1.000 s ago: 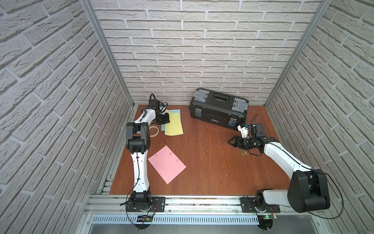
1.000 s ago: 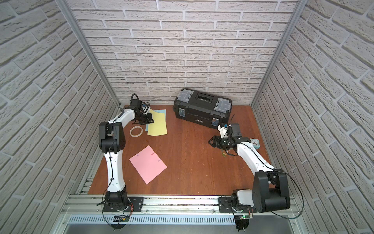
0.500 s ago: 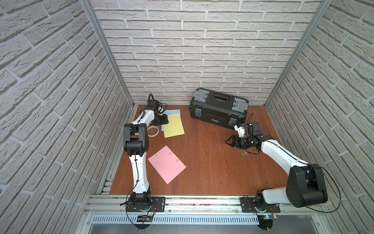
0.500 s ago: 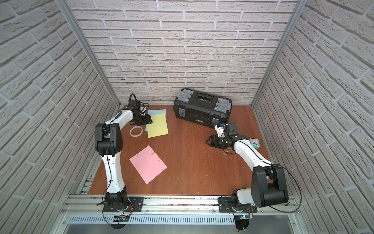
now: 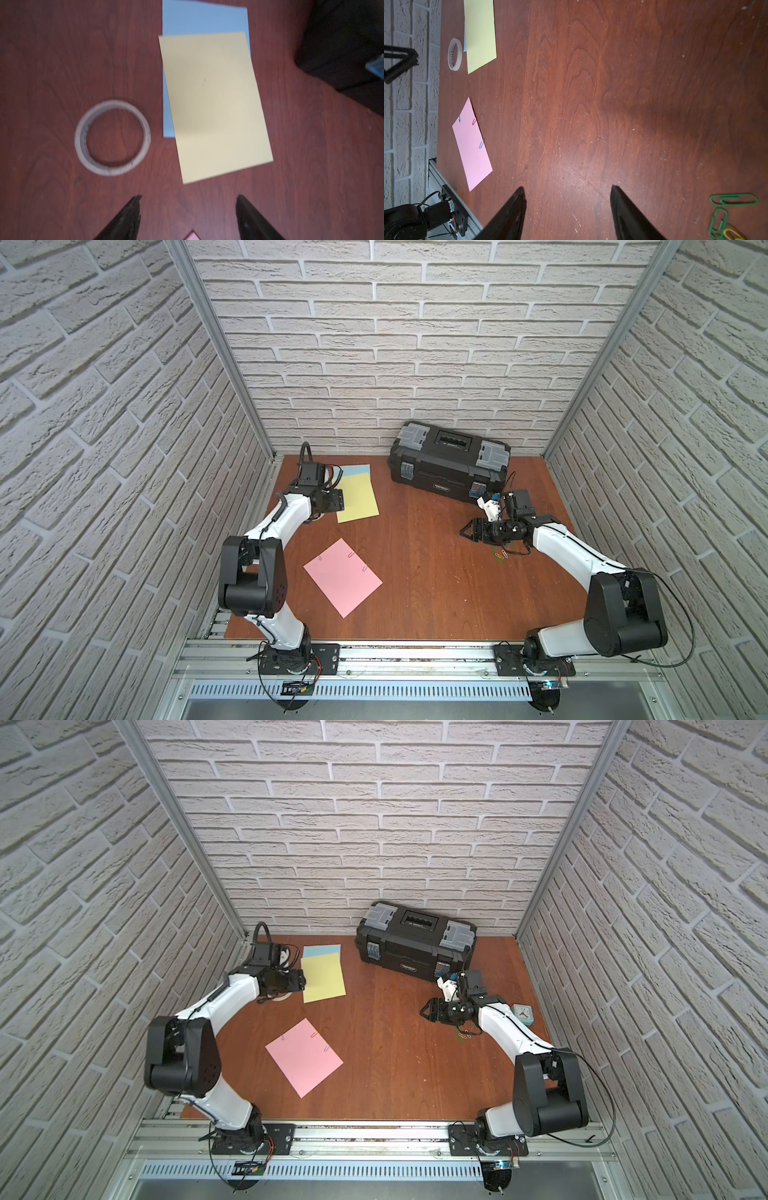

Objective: Unclip the paperclips from the documents
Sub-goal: Place the document at the document, then move the document to the center of the board.

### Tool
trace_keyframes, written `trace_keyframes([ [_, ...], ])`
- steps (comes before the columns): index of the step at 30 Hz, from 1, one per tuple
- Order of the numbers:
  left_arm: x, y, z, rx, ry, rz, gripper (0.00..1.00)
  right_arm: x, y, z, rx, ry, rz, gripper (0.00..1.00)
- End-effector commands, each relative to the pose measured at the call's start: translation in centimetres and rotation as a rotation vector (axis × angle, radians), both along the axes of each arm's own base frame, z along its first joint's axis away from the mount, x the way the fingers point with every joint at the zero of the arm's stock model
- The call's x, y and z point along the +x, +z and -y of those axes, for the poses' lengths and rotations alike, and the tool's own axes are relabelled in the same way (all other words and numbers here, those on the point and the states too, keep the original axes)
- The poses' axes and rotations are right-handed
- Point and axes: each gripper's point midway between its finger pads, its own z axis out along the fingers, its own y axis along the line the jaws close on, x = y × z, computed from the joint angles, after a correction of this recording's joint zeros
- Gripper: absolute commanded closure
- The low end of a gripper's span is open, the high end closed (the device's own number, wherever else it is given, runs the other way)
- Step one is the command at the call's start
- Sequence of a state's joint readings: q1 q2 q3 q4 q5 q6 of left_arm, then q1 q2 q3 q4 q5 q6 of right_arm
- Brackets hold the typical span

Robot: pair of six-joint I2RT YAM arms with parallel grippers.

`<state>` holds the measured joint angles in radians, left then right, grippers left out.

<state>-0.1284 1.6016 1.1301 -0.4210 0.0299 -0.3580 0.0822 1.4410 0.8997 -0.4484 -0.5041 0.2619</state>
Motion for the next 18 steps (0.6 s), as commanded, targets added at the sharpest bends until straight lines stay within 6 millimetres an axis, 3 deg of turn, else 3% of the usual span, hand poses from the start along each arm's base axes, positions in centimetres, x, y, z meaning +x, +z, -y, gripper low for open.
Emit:
trace_keyframes([
  [1,-3.5,-1.2,0.2,-0.006,0.082,-0.025,0.26,0.9,1.0,-0.9,0.026,0.042,0.042,0.33],
  [6,-9.4,-3.1,0.3,-0.011,0.171,-0.103,0.21,1.3,0.7,-1.4,0.046,0.051,0.042,0.33],
  [8,-10.7,-3.4,0.3,-0.026,0.211,-0.111,0.21,1.4,0.6,-1.5,0.052,0.052,0.04,0.33],
  [18,-14.8,-6.1,-2.1,0.005,0.43,-0.228,0.15,1.3,0.3,-2.0,0.052,0.069,0.038,0.32],
])
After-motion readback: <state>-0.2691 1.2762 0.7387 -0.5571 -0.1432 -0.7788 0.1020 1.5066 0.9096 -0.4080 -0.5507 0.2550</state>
